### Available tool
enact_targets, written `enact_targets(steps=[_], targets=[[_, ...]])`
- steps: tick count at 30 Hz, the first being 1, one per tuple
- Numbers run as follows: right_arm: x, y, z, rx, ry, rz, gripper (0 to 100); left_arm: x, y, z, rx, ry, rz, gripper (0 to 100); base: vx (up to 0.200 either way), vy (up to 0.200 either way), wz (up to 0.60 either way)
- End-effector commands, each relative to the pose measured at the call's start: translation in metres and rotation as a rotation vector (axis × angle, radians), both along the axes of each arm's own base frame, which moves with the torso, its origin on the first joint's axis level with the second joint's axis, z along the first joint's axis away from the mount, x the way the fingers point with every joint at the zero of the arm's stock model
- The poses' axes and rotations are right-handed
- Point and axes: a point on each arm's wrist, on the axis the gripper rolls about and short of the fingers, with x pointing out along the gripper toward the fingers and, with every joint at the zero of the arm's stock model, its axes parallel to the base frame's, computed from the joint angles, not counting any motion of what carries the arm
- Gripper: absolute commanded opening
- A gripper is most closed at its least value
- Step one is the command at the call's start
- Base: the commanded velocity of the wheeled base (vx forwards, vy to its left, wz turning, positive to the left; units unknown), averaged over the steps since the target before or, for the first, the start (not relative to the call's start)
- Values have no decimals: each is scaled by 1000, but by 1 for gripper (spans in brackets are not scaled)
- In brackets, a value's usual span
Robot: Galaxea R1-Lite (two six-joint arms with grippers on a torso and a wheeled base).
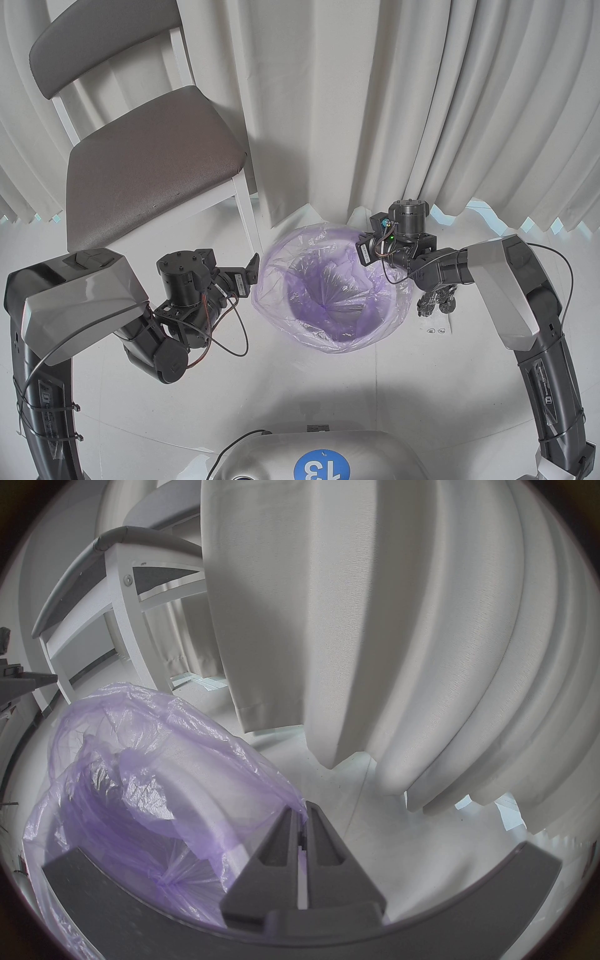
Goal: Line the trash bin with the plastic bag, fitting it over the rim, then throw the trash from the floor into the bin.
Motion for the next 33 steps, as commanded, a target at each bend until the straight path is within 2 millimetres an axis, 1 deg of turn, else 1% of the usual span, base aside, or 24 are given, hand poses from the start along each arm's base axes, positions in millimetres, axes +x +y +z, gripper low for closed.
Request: enact_targets(steps=[1, 3, 7, 8, 9, 10, 11, 12, 15, 17, 19, 21, 25, 26, 27, 28, 29, 30, 33], targets=[[-10, 10, 1, -10, 14, 23, 0, 0, 1, 2, -2, -4, 2, 100, 0, 0, 0], [-17, 13, 3, -20, 23, 36, 0, 0, 1, 3, -3, -7, 2, 100, 0, 0, 0], [-24, 12, 24, -13, 3, 37, 0, -1, 2, 5, -4, -9, 5, 100, 0, 0, 0], [-24, 12, 24, -13, 3, 37, 0, -1, 2, 5, -4, -9, 5, 100, 0, 0, 0], [-35, 8, 37, -16, 8, 38, 0, -1, 3, 6, -5, -11, 7, 100, 0, 0, 0], [-41, 9, 42, -18, 14, 42, 0, -1, 4, 5, -4, -8, 7, 100, 0, 0, 0], [-41, 9, 42, -18, 14, 42, 0, -1, 4, 5, -4, -8, 7, 100, 0, 0, 0], [-50, 7, 44, -27, 34, 47, 0, -2, 4, 6, -4, -8, 4, 100, 0, 0, 0], [-51, 4, 46, -34, 24, 47, 0, -4, 2, 7, -5, -11, 1, 100, 0, 0, 0], [-48, 2, 49, -28, 5, 41, 0, -5, 2, 9, -6, -14, -3, 100, 0, 0, 0], [-41, -1, 58, -14, -30, 28, 0, -7, 3, 11, -6, -14, -3, 100, 0, 0, 0], [-37, -1, 54, -15, -27, 25, 0, -8, 3, 12, -7, -16, -4, 100, 0, 0, 0], [-34, 1, 35, -26, 6, 27, 0, -10, 1, 12, -9, -12, -7, 100, 0, 0, 0], [-34, 5, 25, -35, 29, 33, 0, -11, 1, 11, -7, -11, -10, 100, 0, 0, 0], [-34, 5, 22, -37, 33, 33, 0, -11, 0, 11, -6, -12, -12, 100, 0, 0, 0], [-37, 8, 14, -48, 53, 42, 0, -12, -1, 13, -9, -19, -15, 100, 0, 0, 0], [-37, 8, 14, -48, 53, 42, 0, -12, -1, 13, -9, -19, -15, 100, 0, 0, 0], [-41, 16, 7, -58, 72, 58, 0, -13, 0, 16, -12, -28, -15, 100, 0, 0, 0], [-46, 23, 1, -65, 87, 75, 0, -14, 1, 22, -19, -39, -13, 100, 0, 0, 0]])
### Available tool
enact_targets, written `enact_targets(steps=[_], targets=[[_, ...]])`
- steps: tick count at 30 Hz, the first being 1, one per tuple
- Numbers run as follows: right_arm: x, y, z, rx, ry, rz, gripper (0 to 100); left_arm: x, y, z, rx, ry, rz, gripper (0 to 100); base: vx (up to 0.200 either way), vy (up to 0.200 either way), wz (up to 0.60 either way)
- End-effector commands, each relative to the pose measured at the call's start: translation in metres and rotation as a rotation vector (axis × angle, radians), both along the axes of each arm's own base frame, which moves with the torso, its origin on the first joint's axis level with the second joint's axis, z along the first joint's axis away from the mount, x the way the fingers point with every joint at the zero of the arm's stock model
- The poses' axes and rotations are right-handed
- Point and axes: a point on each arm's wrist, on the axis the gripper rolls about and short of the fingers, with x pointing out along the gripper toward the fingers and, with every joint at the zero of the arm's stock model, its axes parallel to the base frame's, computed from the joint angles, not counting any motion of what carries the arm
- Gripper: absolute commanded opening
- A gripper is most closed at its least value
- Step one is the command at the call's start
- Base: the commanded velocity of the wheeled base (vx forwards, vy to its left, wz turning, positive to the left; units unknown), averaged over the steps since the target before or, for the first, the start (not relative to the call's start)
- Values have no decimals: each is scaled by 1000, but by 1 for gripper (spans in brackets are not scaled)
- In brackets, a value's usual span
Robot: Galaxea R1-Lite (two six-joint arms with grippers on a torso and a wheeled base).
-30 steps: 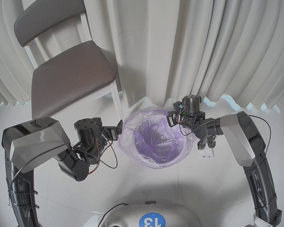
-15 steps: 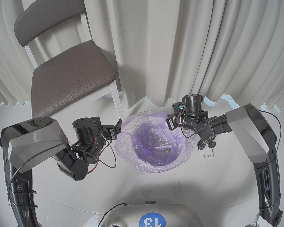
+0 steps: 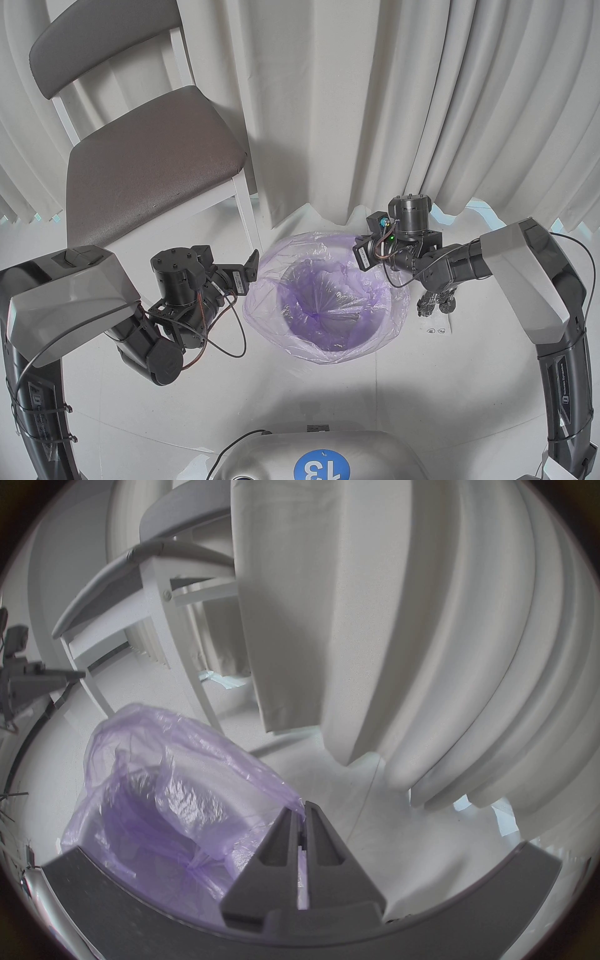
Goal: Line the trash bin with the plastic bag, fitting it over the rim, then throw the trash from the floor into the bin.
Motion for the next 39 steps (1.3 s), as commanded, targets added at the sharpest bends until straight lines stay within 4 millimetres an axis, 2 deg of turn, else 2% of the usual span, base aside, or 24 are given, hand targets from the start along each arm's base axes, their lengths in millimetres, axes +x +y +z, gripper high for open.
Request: enact_targets(steps=[1, 5, 7, 8, 11, 12, 14, 20, 26, 28, 31, 39], targets=[[-6, 12, -18, -19, 39, 26, 0, -2, 1, 8, -9, -19, 2, 100, 0, 0, 0], [-18, 21, -18, -28, 53, 54, 0, -3, 2, 13, -16, -30, 2, 100, 0, 0, 0], [-23, 24, -11, -27, 47, 64, 0, -4, 2, 13, -14, -29, 0, 100, 0, 0, 0], [-32, 28, -5, -34, 48, 81, 0, -6, 2, 12, -11, -23, -3, 100, 0, 0, 0], [-33, 28, -4, -45, 38, 86, 0, -6, 1, 11, -10, -20, -4, 100, 0, 0, 0], [-25, 26, 8, -41, -19, 81, 0, -6, 1, 12, -11, -22, -4, 100, 0, 0, 0], [-16, 18, 18, -25, -51, 57, 0, -6, 1, 12, -11, -23, -4, 100, 0, 0, 0], [0, -6, 30, -8, -91, 0, 0, -6, 0, 11, -11, -22, -6, 100, 0, 0, 0], [18, -13, 14, -8, -92, -28, 0, -6, -2, 9, -10, -16, -12, 100, 0, 0, 0], [23, -12, 1, -17, -73, -35, 0, -7, -2, 8, -9, -14, -14, 100, 0, 0, 0], [24, -10, -10, -31, -50, -37, 0, -6, -3, 9, -11, -15, -14, 100, 0, 0, 0], [13, 6, -24, -50, -7, 0, 0, -6, -2, 9, -12, -18, -12, 100, 0, 0, 0]])
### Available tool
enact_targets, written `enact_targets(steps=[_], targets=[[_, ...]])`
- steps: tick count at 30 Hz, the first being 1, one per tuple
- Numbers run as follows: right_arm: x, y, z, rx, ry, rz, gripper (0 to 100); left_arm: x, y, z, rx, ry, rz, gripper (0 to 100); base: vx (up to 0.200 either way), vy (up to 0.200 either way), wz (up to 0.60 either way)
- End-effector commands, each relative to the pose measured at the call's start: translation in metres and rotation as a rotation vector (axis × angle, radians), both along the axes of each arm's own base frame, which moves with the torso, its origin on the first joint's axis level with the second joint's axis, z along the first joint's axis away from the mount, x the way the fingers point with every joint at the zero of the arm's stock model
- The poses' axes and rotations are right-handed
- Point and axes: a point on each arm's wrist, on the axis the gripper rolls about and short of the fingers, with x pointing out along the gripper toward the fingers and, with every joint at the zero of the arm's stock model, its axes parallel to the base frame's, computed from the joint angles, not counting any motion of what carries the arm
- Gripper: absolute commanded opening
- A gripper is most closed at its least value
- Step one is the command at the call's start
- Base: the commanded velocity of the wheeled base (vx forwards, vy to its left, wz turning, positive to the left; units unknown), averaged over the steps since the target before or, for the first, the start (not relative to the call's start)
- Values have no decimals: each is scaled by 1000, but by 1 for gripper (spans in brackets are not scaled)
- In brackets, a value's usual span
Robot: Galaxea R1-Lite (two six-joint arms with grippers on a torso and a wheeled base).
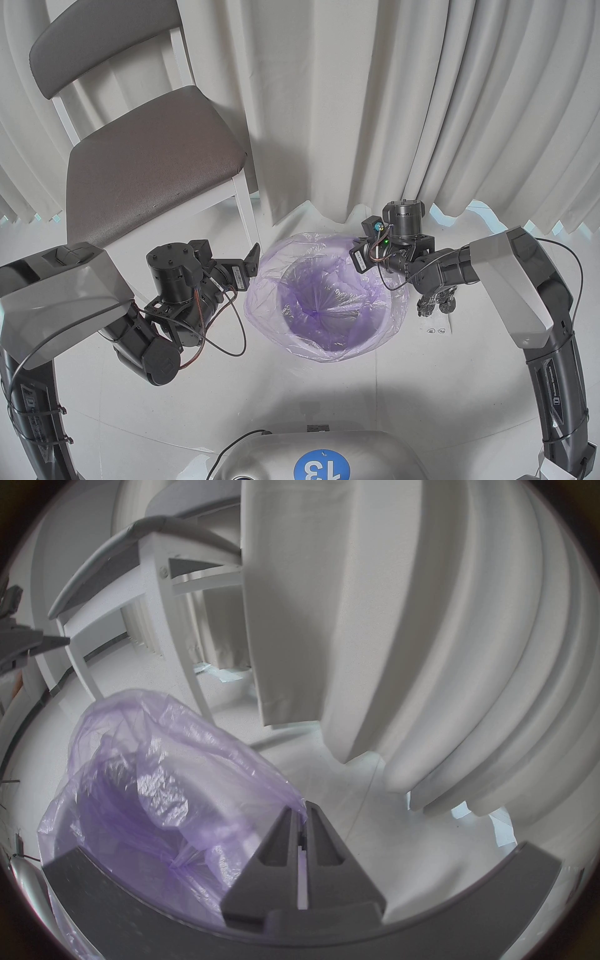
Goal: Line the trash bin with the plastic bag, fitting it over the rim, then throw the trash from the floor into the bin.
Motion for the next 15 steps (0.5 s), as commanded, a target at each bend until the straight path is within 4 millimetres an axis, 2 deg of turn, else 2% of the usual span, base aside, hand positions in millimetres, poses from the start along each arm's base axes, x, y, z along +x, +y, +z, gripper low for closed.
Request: enact_targets(steps=[1, 5, 7, 11, 14, 15], targets=[[-6, 11, -12, -14, 30, 25, 0, 1, 1, -1, 0, 1, 0, 100, 0, 0, 0], [-12, 23, -9, -14, 27, 50, 0, 0, 0, 2, -3, -6, -2, 100, 0, 0, 0], [-18, 28, -13, -23, 46, 64, 0, -1, 1, 2, -3, -6, -2, 100, 0, 0, 0], [-28, 32, -12, -37, 58, 80, 0, -1, 0, 3, -6, -7, -2, 100, 0, 0, 0], [-28, 32, -6, -30, 43, 79, 0, 0, 1, 3, -6, -8, 0, 100, 0, 0, 0], [-26, 26, 5, -20, 24, 68, 0, 1, 2, 3, -7, -10, 3, 100, 0, 0, 0]])
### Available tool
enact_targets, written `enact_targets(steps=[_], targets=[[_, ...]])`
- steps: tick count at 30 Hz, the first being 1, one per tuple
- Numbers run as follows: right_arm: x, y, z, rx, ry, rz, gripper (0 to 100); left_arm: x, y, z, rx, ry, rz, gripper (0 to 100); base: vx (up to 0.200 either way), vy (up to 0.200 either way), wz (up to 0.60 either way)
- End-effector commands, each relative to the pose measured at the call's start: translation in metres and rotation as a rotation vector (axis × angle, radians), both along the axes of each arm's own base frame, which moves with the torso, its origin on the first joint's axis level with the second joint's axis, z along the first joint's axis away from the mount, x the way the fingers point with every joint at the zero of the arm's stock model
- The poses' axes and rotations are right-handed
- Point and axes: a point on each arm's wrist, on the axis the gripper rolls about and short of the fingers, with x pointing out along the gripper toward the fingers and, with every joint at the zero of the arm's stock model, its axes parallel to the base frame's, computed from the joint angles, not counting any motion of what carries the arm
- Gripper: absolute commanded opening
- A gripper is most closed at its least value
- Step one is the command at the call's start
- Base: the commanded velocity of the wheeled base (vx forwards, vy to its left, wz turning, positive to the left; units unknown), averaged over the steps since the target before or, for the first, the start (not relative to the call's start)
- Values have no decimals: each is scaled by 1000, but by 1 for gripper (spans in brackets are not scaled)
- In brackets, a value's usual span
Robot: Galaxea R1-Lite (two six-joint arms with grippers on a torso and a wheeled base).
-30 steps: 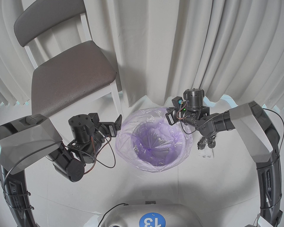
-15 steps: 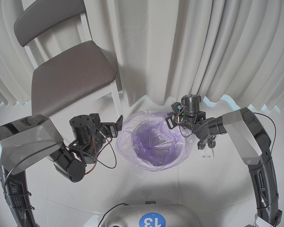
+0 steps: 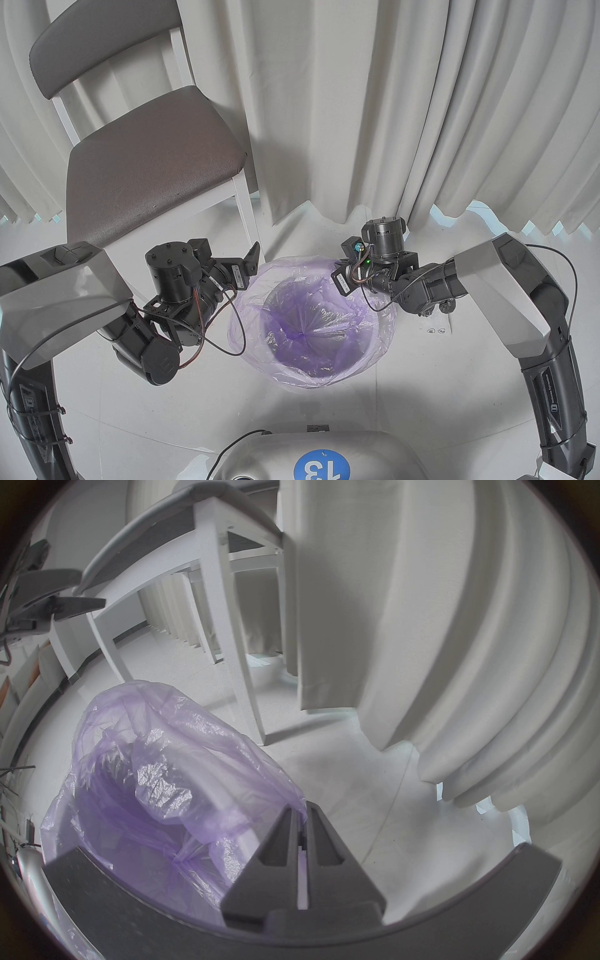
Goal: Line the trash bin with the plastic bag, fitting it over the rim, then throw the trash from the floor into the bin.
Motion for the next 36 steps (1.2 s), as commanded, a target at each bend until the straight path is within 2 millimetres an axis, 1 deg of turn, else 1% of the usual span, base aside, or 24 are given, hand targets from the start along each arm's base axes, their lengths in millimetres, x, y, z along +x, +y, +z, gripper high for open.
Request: enact_targets(steps=[1, 4, 5, 6, 9, 13, 14, 17, 23, 24, 28, 30, 33, 36], targets=[[0, -6, 22, 20, -39, -11, 0, 2, 2, 2, -3, -6, 8, 100, 0, 0, 0], [4, -16, 35, 38, -64, -35, 0, 1, 0, -2, 3, 3, 3, 100, 0, 0, 0], [5, -17, 36, 40, -67, -37, 0, 1, -1, -2, 4, 5, 0, 100, 0, 0, 0], [6, -19, 43, 50, -82, -43, 0, -1, -3, -5, 15, 12, -4, 100, 0, 0, 0], [8, -22, 50, 55, -97, -50, 0, 0, -5, -10, 25, 23, -8, 100, 0, 0, 0], [13, -25, 49, 55, -99, -59, 0, 7, -4, -25, 40, 52, 4, 100, 0, 0, 0], [13, -25, 50, 55, -99, -59, 0, 7, -3, -26, 41, 54, 6, 100, 0, 0, 0], [16, -23, 42, 52, -87, -58, 0, 10, -3, -31, 45, 63, 7, 100, 0, 0, 0], [19, -21, 37, 52, -88, -58, 0, 16, 1, -40, 54, 77, 21, 100, 0, 0, 0], [19, -21, 37, 52, -87, -56, 100, 18, 1, -41, 54, 77, 24, 100, 0, 0, 0], [14, -16, 35, 71, -70, -53, 100, 20, 3, -46, 58, 87, 30, 100, 0, 0, 0], [5, -12, 26, 79, -17, -50, 100, 21, 3, -48, 58, 89, 30, 100, 0, 0, 0], [-9, -10, 28, 70, 6, -38, 100, 22, 3, -51, 62, 97, 30, 100, 0, 0, 0], [-20, -15, 33, 73, -2, -37, 100, 26, 2, -56, 60, 96, 30, 100, 0, 0, 0]])
